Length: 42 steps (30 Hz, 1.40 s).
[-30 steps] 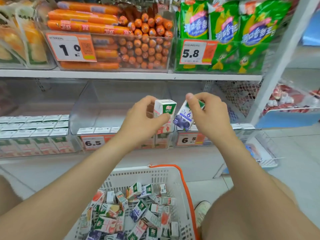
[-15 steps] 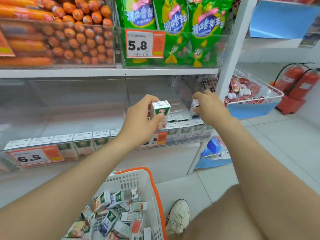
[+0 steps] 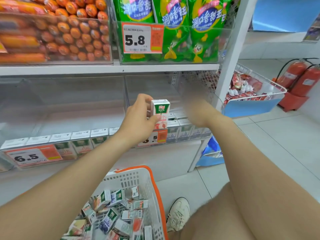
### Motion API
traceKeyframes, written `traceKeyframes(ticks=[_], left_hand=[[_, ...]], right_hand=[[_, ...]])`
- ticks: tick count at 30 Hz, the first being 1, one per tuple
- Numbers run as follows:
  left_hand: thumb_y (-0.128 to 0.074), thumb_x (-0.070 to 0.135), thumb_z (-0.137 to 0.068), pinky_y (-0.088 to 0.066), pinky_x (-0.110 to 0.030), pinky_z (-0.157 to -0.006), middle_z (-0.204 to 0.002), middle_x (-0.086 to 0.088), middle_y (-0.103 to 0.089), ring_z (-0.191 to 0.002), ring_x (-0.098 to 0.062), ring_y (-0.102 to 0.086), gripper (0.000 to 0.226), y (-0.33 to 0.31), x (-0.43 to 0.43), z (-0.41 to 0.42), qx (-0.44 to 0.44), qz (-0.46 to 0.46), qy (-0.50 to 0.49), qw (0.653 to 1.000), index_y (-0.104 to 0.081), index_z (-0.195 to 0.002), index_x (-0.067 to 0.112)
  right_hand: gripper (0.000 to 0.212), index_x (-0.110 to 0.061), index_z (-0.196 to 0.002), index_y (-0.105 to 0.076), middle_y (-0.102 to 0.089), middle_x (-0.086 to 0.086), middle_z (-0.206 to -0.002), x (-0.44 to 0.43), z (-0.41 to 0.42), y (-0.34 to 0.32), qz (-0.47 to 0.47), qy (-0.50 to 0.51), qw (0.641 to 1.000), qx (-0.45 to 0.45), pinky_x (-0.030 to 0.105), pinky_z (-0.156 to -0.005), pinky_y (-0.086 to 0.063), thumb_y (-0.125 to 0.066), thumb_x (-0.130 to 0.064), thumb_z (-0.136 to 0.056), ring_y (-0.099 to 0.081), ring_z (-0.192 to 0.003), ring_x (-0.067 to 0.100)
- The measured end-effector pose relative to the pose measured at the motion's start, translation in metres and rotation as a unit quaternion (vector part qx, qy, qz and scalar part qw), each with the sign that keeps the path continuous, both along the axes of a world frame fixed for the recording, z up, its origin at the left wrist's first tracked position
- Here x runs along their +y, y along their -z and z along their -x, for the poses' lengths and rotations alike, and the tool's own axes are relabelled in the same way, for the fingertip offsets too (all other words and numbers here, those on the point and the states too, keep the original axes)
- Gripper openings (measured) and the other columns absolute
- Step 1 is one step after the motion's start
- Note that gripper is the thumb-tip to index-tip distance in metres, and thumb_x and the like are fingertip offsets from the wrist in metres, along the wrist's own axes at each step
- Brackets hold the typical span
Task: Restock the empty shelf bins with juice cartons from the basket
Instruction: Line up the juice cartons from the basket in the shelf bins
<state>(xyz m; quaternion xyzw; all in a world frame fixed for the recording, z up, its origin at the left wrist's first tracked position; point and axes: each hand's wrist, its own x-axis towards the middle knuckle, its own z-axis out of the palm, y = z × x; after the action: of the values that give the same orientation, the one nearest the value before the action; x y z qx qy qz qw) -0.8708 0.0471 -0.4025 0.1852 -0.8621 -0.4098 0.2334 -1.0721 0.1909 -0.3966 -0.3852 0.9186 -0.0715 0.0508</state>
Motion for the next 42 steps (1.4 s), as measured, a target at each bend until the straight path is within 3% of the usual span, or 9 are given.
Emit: traceKeyframes(ticks=[3,7,12,17,27,32,37,39,42], left_hand=[[-0.074,0.022,-0.097,-0.054,-0.015,-0.076,-0.115,0.011,-0.07,-0.097,-0.001,-0.068,0.038,-0.006,-0.004,-0.012,0.03,-0.035,0.002,0.999,-0.051,-0.127,0.025],[-0.073,0.016,-0.098,-0.059,-0.026,-0.079,-0.107,0.005,-0.076,-0.094,-0.008,-0.073,0.033,-0.014,-0.017,-0.052,0.064,-0.113,0.026,0.991,-0.057,-0.126,0.024],[-0.069,0.012,-0.101,-0.063,-0.031,-0.087,-0.109,0.002,-0.079,-0.102,-0.016,-0.075,0.032,-0.022,-0.045,-0.118,0.057,-0.135,0.023,0.989,-0.059,-0.13,0.018],[-0.067,0.01,-0.102,-0.06,-0.047,-0.096,-0.111,0.001,-0.079,-0.107,-0.025,-0.074,0.029,-0.031,-0.086,-0.18,0.037,-0.116,0.01,0.993,-0.062,-0.13,0.018],[-0.064,0.006,-0.103,-0.06,-0.04,-0.088,-0.119,-0.004,-0.076,-0.11,-0.026,-0.07,0.031,-0.047,-0.18,-0.291,0.065,-0.088,-0.04,0.993,-0.064,-0.132,0.018],[-0.063,0.011,-0.101,-0.054,-0.027,-0.085,-0.11,0.004,-0.078,-0.102,-0.009,-0.072,0.023,-0.048,-0.228,-0.333,0.098,-0.089,-0.17,0.976,-0.072,-0.12,0.022],[-0.046,0.041,-0.093,-0.049,-0.046,-0.102,-0.131,-0.012,-0.065,-0.124,-0.034,-0.057,0.049,-0.015,-0.304,-0.385,-0.133,0.089,-0.409,0.898,-0.062,-0.129,0.011],[-0.042,0.057,-0.095,-0.04,-0.057,-0.111,-0.148,-0.022,-0.05,-0.136,-0.045,-0.042,0.07,0.004,-0.326,-0.403,-0.279,0.085,-0.409,0.865,-0.05,-0.143,0.006],[-0.027,0.077,-0.096,-0.015,-0.06,-0.126,-0.173,-0.015,-0.012,-0.157,-0.043,-0.011,0.091,0.023,-0.342,-0.422,-0.396,0.092,-0.341,0.848,-0.022,-0.164,0.016]], right_hand=[[0.036,-0.003,-0.094,-0.065,-0.07,0.015,-0.087,-0.014,-0.041,-0.014,0.219,-0.022,0.976,0.003,0.047,-0.08,-0.054,-0.043,-0.028,-0.107,-0.064,-0.089,0.04],[0.029,-0.015,-0.105,-0.077,-0.079,0.005,-0.092,-0.033,-0.112,-0.032,0.418,-0.069,0.871,-0.249,0.043,-0.084,-0.063,-0.059,-0.038,-0.104,-0.076,-0.089,0.018],[0.019,-0.012,-0.11,-0.077,-0.08,0.0,-0.096,-0.061,-0.164,-0.033,0.417,-0.134,0.852,-0.286,0.032,-0.079,-0.063,-0.066,-0.026,-0.103,-0.077,-0.091,0.015],[0.018,-0.013,-0.11,-0.079,-0.08,-0.002,-0.097,-0.108,-0.216,-0.029,0.415,-0.179,0.852,-0.265,0.047,-0.084,-0.063,-0.069,-0.026,-0.101,-0.076,-0.092,0.018],[0.024,-0.025,-0.119,-0.073,-0.077,-0.013,-0.096,-0.218,-0.326,-0.038,0.393,-0.234,0.865,-0.207,0.039,-0.082,-0.059,-0.072,-0.032,-0.096,-0.071,-0.084,0.008],[0.02,-0.022,-0.116,-0.074,-0.075,-0.01,-0.104,-0.282,-0.373,-0.05,0.387,-0.257,0.872,-0.155,0.038,-0.088,-0.054,-0.067,-0.026,-0.098,-0.067,-0.091,0.012],[0.043,-0.013,-0.145,-0.055,-0.06,0.006,-0.138,-0.348,-0.412,-0.037,0.356,-0.28,0.884,-0.118,0.026,-0.105,-0.04,-0.06,-0.02,-0.103,-0.059,-0.121,0.022],[0.041,-0.009,-0.145,-0.055,-0.058,0.01,-0.136,-0.376,-0.424,-0.028,0.345,-0.318,0.879,-0.088,0.019,-0.098,-0.034,-0.058,-0.016,-0.105,-0.056,-0.123,0.027],[0.038,-0.01,-0.141,-0.056,-0.057,0.01,-0.13,-0.421,-0.441,-0.013,0.332,-0.365,0.869,-0.024,0.038,-0.092,-0.049,-0.06,-0.011,-0.104,-0.061,-0.112,0.032]])
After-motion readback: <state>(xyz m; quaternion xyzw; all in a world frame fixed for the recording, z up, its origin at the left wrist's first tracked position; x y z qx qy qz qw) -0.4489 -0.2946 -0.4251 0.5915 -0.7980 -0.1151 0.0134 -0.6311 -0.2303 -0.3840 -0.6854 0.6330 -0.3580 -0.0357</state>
